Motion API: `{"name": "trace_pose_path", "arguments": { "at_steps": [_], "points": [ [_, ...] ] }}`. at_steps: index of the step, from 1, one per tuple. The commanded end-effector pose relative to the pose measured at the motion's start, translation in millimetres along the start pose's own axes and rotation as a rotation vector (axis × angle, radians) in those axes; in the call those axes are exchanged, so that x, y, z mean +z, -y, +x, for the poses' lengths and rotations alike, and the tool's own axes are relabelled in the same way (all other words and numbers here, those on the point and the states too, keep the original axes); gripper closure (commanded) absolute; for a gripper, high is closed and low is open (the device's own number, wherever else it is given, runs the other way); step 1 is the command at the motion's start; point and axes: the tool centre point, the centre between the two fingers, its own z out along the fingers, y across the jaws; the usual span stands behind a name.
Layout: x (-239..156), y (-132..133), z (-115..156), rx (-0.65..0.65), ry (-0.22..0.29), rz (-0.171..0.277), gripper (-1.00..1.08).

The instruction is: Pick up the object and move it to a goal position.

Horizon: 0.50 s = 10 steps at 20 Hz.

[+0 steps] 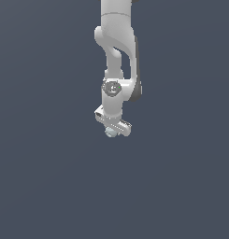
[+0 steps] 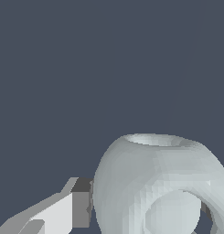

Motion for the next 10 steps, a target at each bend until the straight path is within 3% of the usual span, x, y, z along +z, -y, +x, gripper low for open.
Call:
{"name": "trace_pose_path", "arguments": {
  "at_steps": [1, 10],
  "points": [
    [1.1, -0.9, 0.4, 0.001, 0.000, -0.001, 1.08],
    [-5.9, 4.8, 0.6, 0.000, 0.000, 0.000, 1.08]
  ]
}}
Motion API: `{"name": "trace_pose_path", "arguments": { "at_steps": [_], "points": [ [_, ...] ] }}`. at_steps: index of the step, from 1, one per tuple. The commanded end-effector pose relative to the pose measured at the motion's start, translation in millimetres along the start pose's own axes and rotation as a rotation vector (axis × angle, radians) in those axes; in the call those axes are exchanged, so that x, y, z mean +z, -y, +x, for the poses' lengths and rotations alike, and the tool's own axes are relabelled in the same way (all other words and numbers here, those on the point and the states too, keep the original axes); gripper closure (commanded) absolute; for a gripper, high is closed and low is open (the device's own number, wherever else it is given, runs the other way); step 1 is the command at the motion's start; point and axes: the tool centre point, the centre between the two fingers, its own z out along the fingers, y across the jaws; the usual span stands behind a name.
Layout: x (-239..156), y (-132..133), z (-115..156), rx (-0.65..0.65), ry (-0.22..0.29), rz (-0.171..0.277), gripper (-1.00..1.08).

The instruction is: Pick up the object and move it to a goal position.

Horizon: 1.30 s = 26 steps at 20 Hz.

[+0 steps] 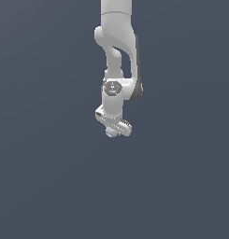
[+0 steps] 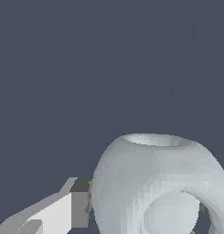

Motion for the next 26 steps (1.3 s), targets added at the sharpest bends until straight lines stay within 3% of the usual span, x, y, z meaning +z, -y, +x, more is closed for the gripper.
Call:
{"name": "trace_pose_path", "arguments": {
  "at_steps": [1, 8, 19, 26],
  "points": [
    [-5.4, 4.6, 0.5, -0.001, -0.001, 0.001, 1.08],
    [-37.0, 30.2, 3.6, 0.000, -0.001, 0.000, 1.08],
    [-110.4, 91.7, 12.6, 0.001, -0.001, -0.001, 1.08],
    [-133.8, 112.6, 16.9, 0.001, -0.001, -0.001, 1.08]
  ]
}}
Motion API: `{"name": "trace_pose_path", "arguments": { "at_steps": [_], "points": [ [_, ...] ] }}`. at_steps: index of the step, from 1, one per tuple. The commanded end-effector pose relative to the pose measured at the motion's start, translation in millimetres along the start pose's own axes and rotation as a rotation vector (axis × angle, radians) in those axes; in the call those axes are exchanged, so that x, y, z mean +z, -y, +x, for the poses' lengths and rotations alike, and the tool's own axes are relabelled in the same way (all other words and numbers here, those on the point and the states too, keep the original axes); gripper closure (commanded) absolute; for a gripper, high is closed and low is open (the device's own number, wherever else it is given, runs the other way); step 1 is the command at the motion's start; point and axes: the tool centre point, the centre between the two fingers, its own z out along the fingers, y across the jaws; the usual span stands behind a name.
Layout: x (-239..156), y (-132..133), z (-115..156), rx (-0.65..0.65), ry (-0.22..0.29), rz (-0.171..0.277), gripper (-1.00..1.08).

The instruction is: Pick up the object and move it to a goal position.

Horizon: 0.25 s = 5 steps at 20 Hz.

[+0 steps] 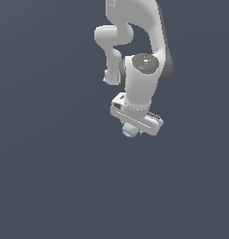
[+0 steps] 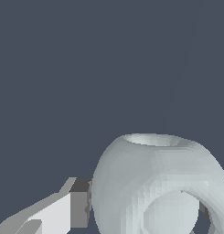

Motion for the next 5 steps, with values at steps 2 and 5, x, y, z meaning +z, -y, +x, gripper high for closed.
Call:
{"name": "trace_pose_path", "arguments": {
  "at_steps": [2, 5],
  "points": [
    [-6.7, 6.0, 1.5, 0.001, 0.001, -0.001, 1.08],
    [-8.3, 7.4, 1.8, 0.001, 0.001, -0.001, 1.08]
  ]
}}
